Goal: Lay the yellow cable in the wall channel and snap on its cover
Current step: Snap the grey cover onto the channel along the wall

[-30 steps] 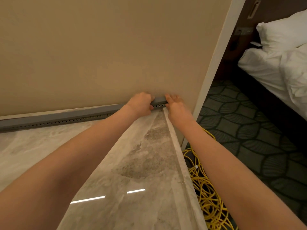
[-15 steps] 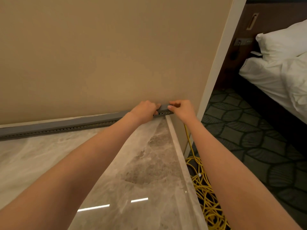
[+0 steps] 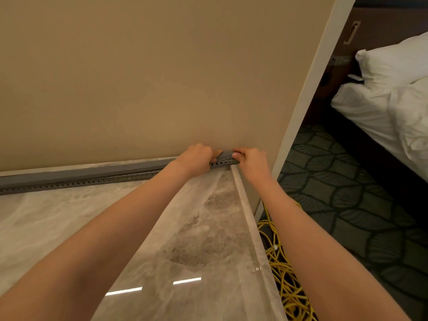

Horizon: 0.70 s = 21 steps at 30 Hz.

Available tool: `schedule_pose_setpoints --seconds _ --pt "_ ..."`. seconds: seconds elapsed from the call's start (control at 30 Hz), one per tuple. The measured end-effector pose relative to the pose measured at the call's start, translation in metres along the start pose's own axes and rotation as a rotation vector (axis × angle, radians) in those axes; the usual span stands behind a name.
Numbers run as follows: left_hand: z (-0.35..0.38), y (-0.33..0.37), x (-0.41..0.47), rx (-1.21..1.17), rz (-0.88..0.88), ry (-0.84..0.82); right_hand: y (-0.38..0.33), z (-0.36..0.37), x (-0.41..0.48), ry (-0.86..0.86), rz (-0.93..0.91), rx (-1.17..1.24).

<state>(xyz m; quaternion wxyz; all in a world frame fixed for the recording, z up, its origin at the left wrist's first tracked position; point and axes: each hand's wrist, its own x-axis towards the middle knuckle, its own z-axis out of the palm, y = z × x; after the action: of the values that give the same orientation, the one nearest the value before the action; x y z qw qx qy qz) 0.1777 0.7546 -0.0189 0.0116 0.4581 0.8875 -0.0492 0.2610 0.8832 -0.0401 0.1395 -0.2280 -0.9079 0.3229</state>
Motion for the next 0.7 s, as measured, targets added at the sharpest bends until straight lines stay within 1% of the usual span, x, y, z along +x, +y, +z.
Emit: schedule_pose_setpoints --seconds 0.07,0.2,0.3,0.37,0.53,0.7 --pt "0.0035 -0.0004 -0.002 -0.038 0.016 0.0 0.0048 0.0004 -0.003 -0.007 -0.001 0.034" --pt "0.0026 -0.0007 -0.002 -0.117 0.03 -0.054 0.0068 0.0031 -0.0053 0.01 0.033 0.168" --pt "0.0014 0.0002 -0.0048 -0.148 0.021 0.006 0.0057 0.0011 -0.0066 0.016 0.073 0.323" --pt "0.0022 -0.0002 -0.006 -0.214 -0.002 0.061 0.0069 -0.0015 -0.0078 -0.036 0.102 0.431" --pt "0.0054 0.0031 -0.0083 -0.238 -0.033 0.09 0.0082 -0.0039 -0.0052 -0.069 0.157 0.437" --pt "0.0018 0.0035 -0.0049 -0.258 -0.012 0.097 0.0082 -0.0041 -0.0022 -0.084 0.183 0.439"
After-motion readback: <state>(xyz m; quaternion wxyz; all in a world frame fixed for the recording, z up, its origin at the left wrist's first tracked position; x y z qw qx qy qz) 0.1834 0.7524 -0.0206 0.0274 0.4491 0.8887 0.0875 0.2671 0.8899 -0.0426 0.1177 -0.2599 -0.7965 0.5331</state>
